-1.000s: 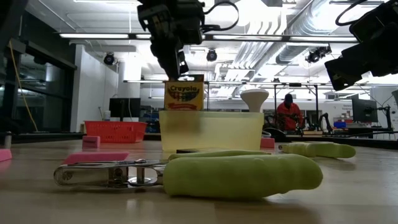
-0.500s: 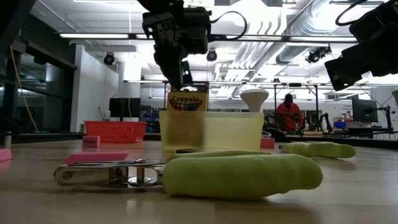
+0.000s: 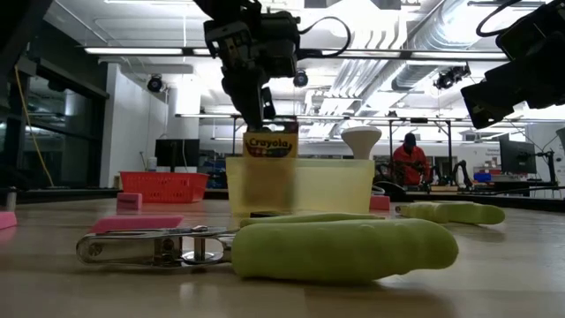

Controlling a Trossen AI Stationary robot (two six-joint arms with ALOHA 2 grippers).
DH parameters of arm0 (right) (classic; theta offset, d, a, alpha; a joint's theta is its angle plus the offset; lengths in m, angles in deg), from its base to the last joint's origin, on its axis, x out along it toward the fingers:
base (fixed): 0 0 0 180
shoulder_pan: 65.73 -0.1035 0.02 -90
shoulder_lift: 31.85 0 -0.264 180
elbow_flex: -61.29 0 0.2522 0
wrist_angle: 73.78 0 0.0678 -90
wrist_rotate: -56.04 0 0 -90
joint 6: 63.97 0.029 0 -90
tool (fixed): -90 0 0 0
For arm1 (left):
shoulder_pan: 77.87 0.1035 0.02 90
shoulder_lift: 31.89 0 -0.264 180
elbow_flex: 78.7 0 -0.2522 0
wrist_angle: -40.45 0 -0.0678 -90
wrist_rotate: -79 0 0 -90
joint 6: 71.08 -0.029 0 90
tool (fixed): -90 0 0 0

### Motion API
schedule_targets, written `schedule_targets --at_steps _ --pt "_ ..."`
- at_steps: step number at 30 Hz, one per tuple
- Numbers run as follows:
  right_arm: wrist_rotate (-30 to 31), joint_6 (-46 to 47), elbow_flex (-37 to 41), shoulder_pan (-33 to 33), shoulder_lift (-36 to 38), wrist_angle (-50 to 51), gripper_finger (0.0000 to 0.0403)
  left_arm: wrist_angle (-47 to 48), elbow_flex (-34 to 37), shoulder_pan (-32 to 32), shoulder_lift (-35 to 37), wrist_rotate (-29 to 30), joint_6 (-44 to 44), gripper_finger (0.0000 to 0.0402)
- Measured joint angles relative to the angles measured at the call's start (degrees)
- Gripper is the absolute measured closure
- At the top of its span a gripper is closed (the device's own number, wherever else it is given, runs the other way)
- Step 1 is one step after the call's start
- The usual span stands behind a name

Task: Pick & Place School Supplies
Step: Put the yellow crayon box into the yellow bin

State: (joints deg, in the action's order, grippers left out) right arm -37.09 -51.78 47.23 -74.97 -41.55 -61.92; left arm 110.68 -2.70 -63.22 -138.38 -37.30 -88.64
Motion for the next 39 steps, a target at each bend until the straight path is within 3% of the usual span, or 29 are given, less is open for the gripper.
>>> schedule_targets --at_steps 9,39 --pt "0.0 0.0 0.0 -0.01 0.0 0.0 0.0254 -0.53 -0.05 0.78 -3.07 -4.52 -0.74 0.04" --pt "0.0 0.0 0.0 0.0 0.0 -0.01 0.0254 -5.25 0.08 6.68 -3.07 3.14 -5.09 0.04"
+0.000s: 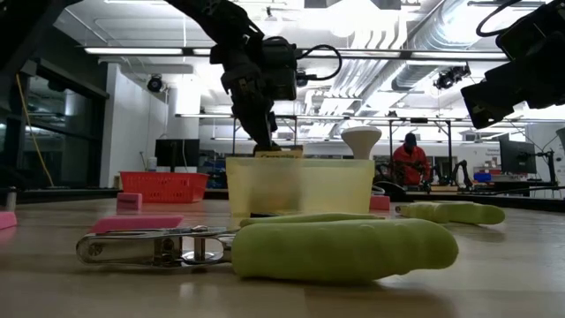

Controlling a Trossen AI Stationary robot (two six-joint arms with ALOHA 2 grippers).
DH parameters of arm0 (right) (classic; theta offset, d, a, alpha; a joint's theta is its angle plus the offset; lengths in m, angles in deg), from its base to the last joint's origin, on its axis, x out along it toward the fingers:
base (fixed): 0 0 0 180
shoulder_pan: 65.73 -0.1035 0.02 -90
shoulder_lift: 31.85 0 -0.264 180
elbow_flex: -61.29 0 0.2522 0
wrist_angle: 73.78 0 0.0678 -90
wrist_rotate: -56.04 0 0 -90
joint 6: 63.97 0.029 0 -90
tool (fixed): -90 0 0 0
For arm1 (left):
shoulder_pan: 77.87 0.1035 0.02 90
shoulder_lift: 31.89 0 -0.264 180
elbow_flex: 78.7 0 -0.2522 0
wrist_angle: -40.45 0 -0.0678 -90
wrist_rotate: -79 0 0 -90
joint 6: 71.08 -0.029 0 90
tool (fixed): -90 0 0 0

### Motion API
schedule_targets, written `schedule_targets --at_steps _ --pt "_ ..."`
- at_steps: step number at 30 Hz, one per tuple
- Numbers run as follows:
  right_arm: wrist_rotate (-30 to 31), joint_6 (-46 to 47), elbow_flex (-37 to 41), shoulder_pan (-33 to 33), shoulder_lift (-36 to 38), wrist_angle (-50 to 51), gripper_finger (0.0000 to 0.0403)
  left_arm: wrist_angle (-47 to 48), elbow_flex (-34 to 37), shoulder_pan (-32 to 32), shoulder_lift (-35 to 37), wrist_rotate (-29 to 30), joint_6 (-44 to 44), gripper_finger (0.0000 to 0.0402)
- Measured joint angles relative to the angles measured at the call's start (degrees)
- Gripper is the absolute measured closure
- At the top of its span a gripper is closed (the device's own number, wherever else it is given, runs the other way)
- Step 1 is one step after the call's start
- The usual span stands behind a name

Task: Pick & Place School Supplies
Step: Put the yellow crayon box into the yellow bin

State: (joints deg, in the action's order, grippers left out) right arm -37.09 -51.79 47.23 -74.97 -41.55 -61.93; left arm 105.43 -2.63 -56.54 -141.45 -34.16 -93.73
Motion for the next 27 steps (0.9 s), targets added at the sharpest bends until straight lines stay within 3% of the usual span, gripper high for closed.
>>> schedule_targets --at_steps 27 --pt "0.0 0.0 -0.02 -0.02 0.0 0.0 0.0254 -1.21 1.18 -1.9 0.0 7.59 -2.73 0.0391"
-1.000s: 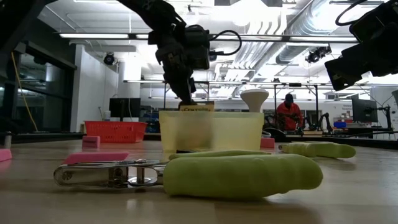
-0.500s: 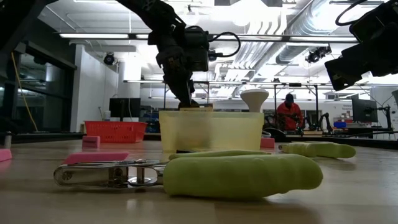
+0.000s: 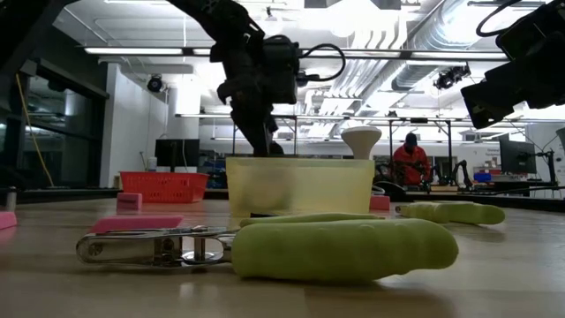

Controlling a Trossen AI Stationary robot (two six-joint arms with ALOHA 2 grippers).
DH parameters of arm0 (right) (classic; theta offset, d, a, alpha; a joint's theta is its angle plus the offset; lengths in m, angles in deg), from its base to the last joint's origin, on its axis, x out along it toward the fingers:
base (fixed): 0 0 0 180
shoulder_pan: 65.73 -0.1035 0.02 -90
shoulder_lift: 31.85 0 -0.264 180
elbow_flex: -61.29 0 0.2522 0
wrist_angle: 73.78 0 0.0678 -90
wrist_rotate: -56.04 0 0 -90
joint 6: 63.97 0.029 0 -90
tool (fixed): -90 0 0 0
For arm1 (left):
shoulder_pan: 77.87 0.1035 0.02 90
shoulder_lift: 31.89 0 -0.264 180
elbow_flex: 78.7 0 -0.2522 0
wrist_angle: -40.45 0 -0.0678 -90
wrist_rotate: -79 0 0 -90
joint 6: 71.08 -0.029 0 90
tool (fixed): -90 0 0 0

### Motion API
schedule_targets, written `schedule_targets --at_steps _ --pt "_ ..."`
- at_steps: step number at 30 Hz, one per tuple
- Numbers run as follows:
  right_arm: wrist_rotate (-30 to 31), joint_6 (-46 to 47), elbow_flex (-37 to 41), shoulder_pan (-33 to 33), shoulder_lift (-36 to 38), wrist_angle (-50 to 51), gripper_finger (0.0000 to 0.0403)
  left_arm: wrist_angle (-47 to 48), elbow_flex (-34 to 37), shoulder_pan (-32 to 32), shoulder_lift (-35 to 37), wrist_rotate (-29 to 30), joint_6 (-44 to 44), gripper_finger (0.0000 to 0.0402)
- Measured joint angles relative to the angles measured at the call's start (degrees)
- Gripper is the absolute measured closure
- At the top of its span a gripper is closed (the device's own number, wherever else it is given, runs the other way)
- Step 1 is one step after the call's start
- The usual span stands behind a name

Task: Pick & Place School Supplies
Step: Put the yellow crayon box into the yellow bin

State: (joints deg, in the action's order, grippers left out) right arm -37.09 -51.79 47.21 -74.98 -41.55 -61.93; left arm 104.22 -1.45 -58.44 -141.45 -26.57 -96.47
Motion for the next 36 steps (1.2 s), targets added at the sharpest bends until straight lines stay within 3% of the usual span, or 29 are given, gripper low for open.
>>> schedule_targets --at_steps 11,36 --pt "0.0 0.0 0.02 0.01 0.0 -0.01 0.0254 -1.76 0.09 -0.22 -3.5 1.3 -0.28 0.033" --pt "0.0 0.0 0.02 0.01 -0.01 0.01 0.0254 -3.88 -0.13 -3.87 4.11 0.47 1.09 0.0327"
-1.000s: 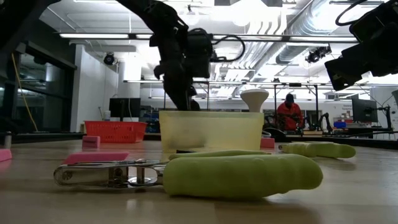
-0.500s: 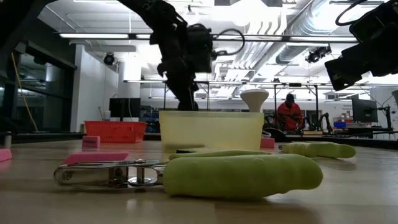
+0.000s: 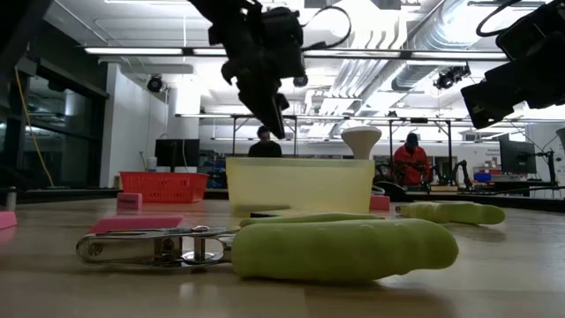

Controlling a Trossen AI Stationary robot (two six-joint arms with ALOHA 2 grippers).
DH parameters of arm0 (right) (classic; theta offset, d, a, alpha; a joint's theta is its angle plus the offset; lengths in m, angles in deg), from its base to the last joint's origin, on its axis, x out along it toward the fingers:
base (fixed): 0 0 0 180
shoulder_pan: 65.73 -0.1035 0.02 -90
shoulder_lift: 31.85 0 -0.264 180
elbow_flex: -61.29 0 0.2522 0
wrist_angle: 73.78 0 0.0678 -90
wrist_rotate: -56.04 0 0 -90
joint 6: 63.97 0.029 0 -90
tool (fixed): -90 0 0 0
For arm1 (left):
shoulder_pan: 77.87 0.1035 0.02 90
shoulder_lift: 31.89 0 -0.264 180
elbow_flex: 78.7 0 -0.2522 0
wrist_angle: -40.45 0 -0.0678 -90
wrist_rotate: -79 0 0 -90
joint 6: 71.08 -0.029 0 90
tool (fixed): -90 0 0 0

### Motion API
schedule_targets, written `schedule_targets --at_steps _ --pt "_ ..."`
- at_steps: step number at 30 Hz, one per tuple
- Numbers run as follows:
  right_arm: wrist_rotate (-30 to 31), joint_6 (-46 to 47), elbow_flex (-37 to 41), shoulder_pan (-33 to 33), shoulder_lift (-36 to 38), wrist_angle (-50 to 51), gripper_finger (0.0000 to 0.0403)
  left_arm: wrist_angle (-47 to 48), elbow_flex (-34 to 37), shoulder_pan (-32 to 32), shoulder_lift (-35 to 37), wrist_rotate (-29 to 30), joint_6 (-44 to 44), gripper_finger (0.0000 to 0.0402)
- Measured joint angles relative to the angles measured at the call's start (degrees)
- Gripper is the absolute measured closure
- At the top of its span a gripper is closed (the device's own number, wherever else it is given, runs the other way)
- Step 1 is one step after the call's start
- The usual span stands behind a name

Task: Pick & Place School Supplies
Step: Put the yellow crayon box into the yellow bin

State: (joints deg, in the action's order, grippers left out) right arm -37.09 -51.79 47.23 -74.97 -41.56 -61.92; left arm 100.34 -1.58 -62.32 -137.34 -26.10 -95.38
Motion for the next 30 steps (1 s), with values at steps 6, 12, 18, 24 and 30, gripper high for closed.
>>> schedule_targets --at_steps 6,12,18,24,30 --pt "0.0 0.0 0.0 -0.01 -0.01 0.01 0.0254 2.54 0.0 -1.1 3.72 0.25 1.56 0.0327" --pt "0.0 0.0 0.0 -0.01 -0.01 0.0 0.0254 3.03 0.0 -4.72 7.21 0.44 1.87 0.0327" --pt "0.0 0.01 -0.01 0.0 -0.01 -0.01 0.0254 5.28 0.01 -8.45 8.02 1.59 5.89 0.0327" --pt "0.0 0.02 0.0 -0.01 -0.01 0.0 0.0254 4.8 1.36 -12.42 8.04 1.49 8.03 0.0327" --pt "0.0 0.02 0.0 -0.01 -0.01 -0.01 0.0254 0.27 4.84 -16.03 8.09 1.34 9.0 0.0327"
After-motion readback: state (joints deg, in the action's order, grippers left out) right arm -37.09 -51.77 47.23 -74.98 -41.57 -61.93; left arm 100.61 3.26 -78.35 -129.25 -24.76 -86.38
